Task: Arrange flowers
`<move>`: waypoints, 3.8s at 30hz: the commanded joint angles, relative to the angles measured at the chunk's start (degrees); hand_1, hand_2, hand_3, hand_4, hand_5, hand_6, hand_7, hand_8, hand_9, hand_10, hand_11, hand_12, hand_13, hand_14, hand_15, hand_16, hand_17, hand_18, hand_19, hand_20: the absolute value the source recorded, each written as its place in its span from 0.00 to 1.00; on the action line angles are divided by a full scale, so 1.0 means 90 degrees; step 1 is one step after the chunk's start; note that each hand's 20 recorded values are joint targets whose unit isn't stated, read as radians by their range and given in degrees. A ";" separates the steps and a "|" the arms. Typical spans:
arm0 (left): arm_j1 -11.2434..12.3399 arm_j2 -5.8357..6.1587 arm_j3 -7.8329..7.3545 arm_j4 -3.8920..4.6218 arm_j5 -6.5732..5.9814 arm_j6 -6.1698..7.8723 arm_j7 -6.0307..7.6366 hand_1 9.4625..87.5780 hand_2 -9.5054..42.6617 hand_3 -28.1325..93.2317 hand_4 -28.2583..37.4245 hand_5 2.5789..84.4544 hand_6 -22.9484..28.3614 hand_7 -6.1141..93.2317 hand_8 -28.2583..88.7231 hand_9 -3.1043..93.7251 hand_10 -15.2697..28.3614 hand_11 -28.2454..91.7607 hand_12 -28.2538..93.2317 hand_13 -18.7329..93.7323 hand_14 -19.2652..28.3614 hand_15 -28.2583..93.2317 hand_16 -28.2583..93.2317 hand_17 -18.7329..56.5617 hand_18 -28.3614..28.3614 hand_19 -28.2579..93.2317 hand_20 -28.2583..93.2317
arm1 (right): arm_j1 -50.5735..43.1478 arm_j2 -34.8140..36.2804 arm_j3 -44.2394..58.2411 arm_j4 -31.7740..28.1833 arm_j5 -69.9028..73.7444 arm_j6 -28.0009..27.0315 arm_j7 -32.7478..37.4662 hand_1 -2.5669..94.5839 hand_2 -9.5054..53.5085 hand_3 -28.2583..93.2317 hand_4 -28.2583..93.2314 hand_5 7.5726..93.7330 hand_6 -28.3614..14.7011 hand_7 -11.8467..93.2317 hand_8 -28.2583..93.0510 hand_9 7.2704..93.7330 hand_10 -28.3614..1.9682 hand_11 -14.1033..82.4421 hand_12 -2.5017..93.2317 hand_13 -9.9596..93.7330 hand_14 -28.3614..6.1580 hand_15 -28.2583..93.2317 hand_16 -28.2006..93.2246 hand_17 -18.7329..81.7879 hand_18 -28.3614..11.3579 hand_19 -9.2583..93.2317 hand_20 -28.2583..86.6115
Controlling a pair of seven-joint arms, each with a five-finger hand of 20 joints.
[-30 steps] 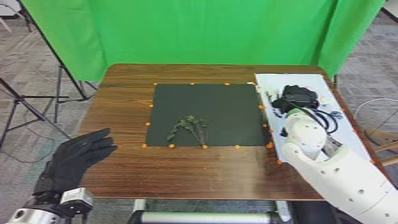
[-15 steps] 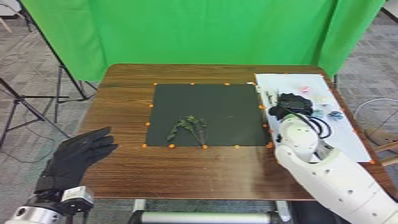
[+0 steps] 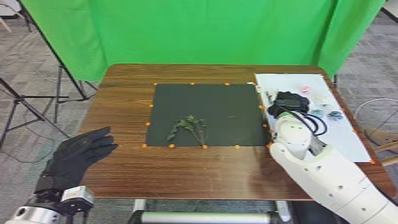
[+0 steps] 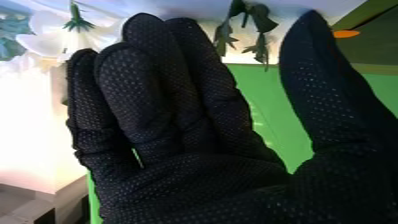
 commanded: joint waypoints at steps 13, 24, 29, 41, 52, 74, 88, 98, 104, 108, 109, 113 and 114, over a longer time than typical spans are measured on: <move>0.0135 0.0152 -0.0010 0.0017 -0.0155 0.0028 0.0133 0.22 0.30 0.91 0.21 0.51 0.72 0.19 0.17 0.43 0.85 0.52 0.31 0.41 1.00 0.70 0.14 0.12 0.89 0.71 0.36 | -0.0536 -0.0163 0.0224 0.0360 0.0050 -0.0288 0.0060 0.53 0.05 0.83 0.00 0.82 0.56 0.41 0.34 0.81 0.44 0.62 0.29 0.78 0.46 0.83 0.43 0.53 0.02 0.98 0.35; 0.0181 0.0030 -0.0044 -0.0006 -0.0089 0.0009 0.0061 0.22 0.30 0.91 0.21 0.51 0.72 0.19 0.17 0.43 0.85 0.52 0.31 0.41 1.00 0.70 0.13 0.12 0.89 0.71 0.36 | -0.0695 -0.0030 0.0252 0.0207 -0.0083 0.0278 -0.0233 0.55 0.05 0.86 0.00 0.84 0.59 0.43 0.38 0.85 0.50 0.60 0.35 0.80 0.52 0.84 0.44 0.54 0.06 0.99 0.39; 0.0310 0.0095 -0.0059 -0.0021 -0.0149 0.0073 0.0181 0.22 0.30 0.91 0.21 0.51 0.71 0.19 0.17 0.43 0.85 0.52 0.31 0.41 1.00 0.70 0.14 0.12 0.89 0.71 0.36 | -0.0647 0.0142 0.0228 0.0070 -0.0143 0.0699 -0.0373 0.56 0.04 0.87 0.00 0.86 0.59 0.41 0.42 0.87 0.49 0.60 0.37 0.81 0.52 0.85 0.45 0.54 0.06 0.99 0.42; 0.0511 0.0277 -0.0085 -0.0049 -0.0286 0.0228 0.0424 0.21 0.29 0.91 0.21 0.51 0.71 0.19 0.17 0.43 0.85 0.52 0.31 0.41 1.00 0.70 0.14 0.12 0.88 0.71 0.36 | -0.0175 0.0406 0.0013 -0.0411 -0.0482 0.1533 -0.0721 0.56 0.04 0.88 0.00 0.87 0.58 0.40 0.44 0.87 0.50 0.59 0.38 0.81 0.53 0.85 0.46 0.55 0.05 0.99 0.45; 0.0508 0.0145 -0.0115 -0.0062 -0.0170 0.0185 0.0311 0.21 0.29 0.91 0.21 0.51 0.71 0.19 0.17 0.43 0.84 0.52 0.31 0.41 1.00 0.70 0.14 0.12 0.88 0.71 0.36 | 0.0000 0.0568 -0.0246 -0.0916 -0.0527 0.1832 -0.0975 0.56 0.03 0.88 0.00 0.87 0.58 0.39 0.44 0.88 0.49 0.59 0.38 0.82 0.52 0.85 0.47 0.55 0.05 0.99 0.46; 0.0229 -0.0050 -0.0050 -0.0025 0.0028 0.0004 0.0078 0.21 0.29 0.91 0.20 0.51 0.71 0.20 0.17 0.42 0.84 0.53 0.31 0.41 1.00 0.70 0.14 0.12 0.88 0.71 0.36 | 0.0195 -0.0163 0.0178 0.0040 0.0132 -0.0582 0.0456 0.28 0.21 0.83 0.06 0.72 0.29 0.29 0.19 0.67 0.04 0.55 0.26 0.65 0.18 0.86 0.40 0.50 0.00 0.97 0.31; 0.0206 -0.0008 -0.0044 -0.0007 -0.0003 -0.0013 0.0054 0.21 0.29 0.91 0.21 0.51 0.71 0.20 0.17 0.43 0.84 0.53 0.31 0.41 1.00 0.70 0.13 0.12 0.88 0.71 0.36 | 0.0172 -0.0251 0.0076 0.0186 -0.0009 -0.0496 0.0524 0.26 0.23 0.81 0.06 0.73 0.28 0.29 0.19 0.67 0.02 0.55 0.26 0.66 0.16 0.86 0.39 0.50 0.00 0.99 0.26; 0.0271 0.0160 -0.0026 -0.0008 -0.0138 0.0100 0.0181 0.22 0.31 0.91 0.21 0.51 0.71 0.20 0.17 0.43 0.84 0.53 0.31 0.41 1.00 0.70 0.13 0.12 0.88 0.71 0.36 | 0.0274 -0.0308 0.0072 0.0173 0.0001 -0.0506 0.0481 0.26 0.31 0.84 0.06 0.74 0.29 0.29 0.19 0.68 0.03 0.55 0.26 0.66 0.17 0.86 0.39 0.51 0.00 1.00 0.24; 0.0153 0.0102 0.0002 0.0014 -0.0070 0.0041 0.0110 0.21 0.31 0.91 0.21 0.51 0.71 0.19 0.17 0.43 0.84 0.53 0.31 0.41 1.00 0.70 0.13 0.12 0.88 0.71 0.36 | 0.0285 -0.0395 0.0036 0.0239 0.0081 -0.0600 0.0512 0.25 0.32 0.84 0.05 0.74 0.29 0.29 0.19 0.68 0.03 0.55 0.26 0.66 0.16 0.86 0.39 0.51 0.00 1.00 0.24; 0.0128 0.0058 -0.0010 0.0016 -0.0039 0.0020 0.0050 0.21 0.31 0.91 0.21 0.51 0.71 0.19 0.17 0.43 0.84 0.53 0.31 0.41 1.00 0.70 0.13 0.12 0.88 0.71 0.36 | 0.0256 -0.0440 0.0026 0.0255 0.0066 -0.0668 0.0484 0.25 0.31 0.84 0.06 0.75 0.29 0.30 0.19 0.68 0.03 0.55 0.26 0.66 0.17 0.86 0.39 0.51 0.00 1.00 0.23; 0.0146 0.0070 -0.0012 0.0008 -0.0061 0.0035 0.0037 0.21 0.31 0.91 0.21 0.51 0.71 0.19 0.17 0.43 0.84 0.53 0.31 0.41 1.00 0.70 0.13 0.12 0.88 0.71 0.36 | 0.0227 -0.0458 0.0028 0.0256 0.0044 -0.0721 0.0480 0.26 0.31 0.84 0.06 0.75 0.29 0.30 0.19 0.68 0.04 0.55 0.26 0.66 0.17 0.86 0.39 0.51 0.00 1.00 0.23; 0.0087 -0.0001 -0.0002 0.0015 -0.0004 -0.0021 -0.0026 0.21 0.31 0.91 0.20 0.51 0.71 0.19 0.17 0.43 0.85 0.53 0.31 0.41 1.00 0.70 0.13 0.12 0.88 0.71 0.36 | 0.0180 -0.0512 0.0011 0.0328 -0.0002 -0.0841 0.0454 0.28 0.26 0.84 0.06 0.75 0.30 0.30 0.19 0.69 0.05 0.55 0.26 0.67 0.17 0.86 0.39 0.51 0.00 1.00 0.23; 0.0077 0.0019 -0.0003 0.0014 -0.0017 -0.0006 -0.0026 0.21 0.31 0.91 0.20 0.51 0.71 0.19 0.17 0.43 0.85 0.53 0.31 0.41 1.00 0.70 0.13 0.12 0.88 0.71 0.36 | 0.0173 -0.0522 0.0008 0.0345 0.0000 -0.0895 0.0470 0.29 0.25 0.84 0.06 0.75 0.31 0.30 0.19 0.69 0.05 0.55 0.26 0.67 0.18 0.86 0.39 0.51 0.00 1.00 0.23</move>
